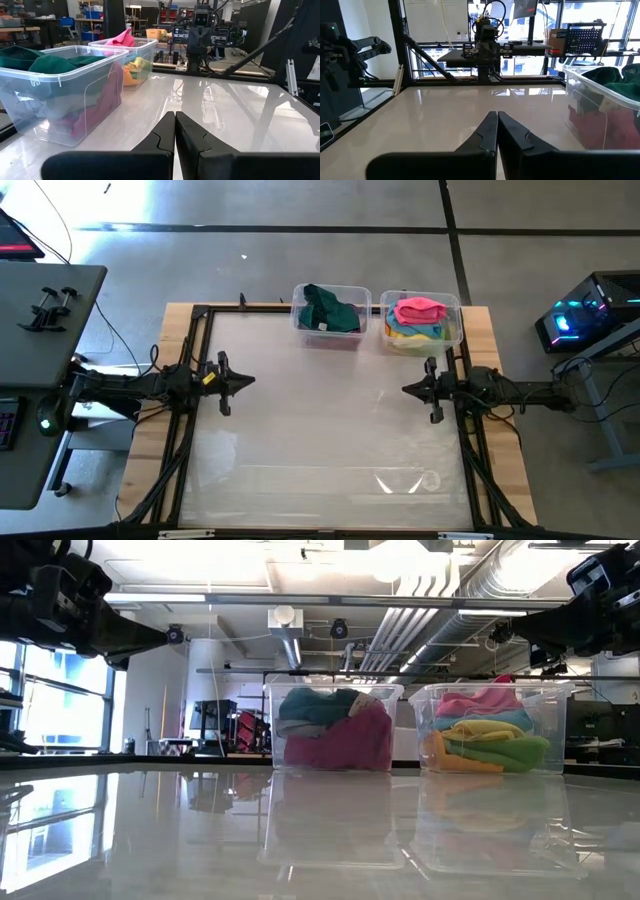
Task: Sort towels by color in basket
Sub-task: Return to Home Position
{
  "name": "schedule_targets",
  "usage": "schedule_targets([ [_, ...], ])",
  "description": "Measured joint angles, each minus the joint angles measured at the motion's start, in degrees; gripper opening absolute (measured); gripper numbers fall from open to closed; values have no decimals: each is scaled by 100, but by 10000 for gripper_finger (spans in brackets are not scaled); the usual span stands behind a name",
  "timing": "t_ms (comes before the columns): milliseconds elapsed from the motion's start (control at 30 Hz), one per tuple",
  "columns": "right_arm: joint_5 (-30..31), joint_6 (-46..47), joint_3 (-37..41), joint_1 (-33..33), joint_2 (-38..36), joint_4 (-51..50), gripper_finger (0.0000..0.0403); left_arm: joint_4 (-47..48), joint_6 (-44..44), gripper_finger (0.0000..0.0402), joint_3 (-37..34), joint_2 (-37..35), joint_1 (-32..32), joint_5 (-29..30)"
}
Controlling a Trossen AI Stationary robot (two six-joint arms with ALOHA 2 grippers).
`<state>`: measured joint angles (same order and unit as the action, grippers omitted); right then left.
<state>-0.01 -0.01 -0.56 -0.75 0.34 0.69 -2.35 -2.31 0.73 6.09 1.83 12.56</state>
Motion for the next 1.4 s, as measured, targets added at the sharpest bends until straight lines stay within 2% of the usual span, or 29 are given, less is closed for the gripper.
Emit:
schedule_targets([
  [700, 0, 0, -2, 0, 0, -4, 0, 0, -2, 0, 0, 0, 0, -1],
  [767, 0, 0, -2, 0, 2, -4, 0, -2, -3, 0, 0, 0, -4, -166],
  [867, 0, 0, -2, 0, 2, -5, 0, -4, -3, 0, -1, 0, -2, -806],
  [933, 0, 0, -2, 0, 2, -4, 0, -4, -4, 0, -2, 0, 0, -1034],
  [1400, 0, 0, -2, 0, 2, -7, 0, -4, -4, 0, -2, 0, 0, -1038],
])
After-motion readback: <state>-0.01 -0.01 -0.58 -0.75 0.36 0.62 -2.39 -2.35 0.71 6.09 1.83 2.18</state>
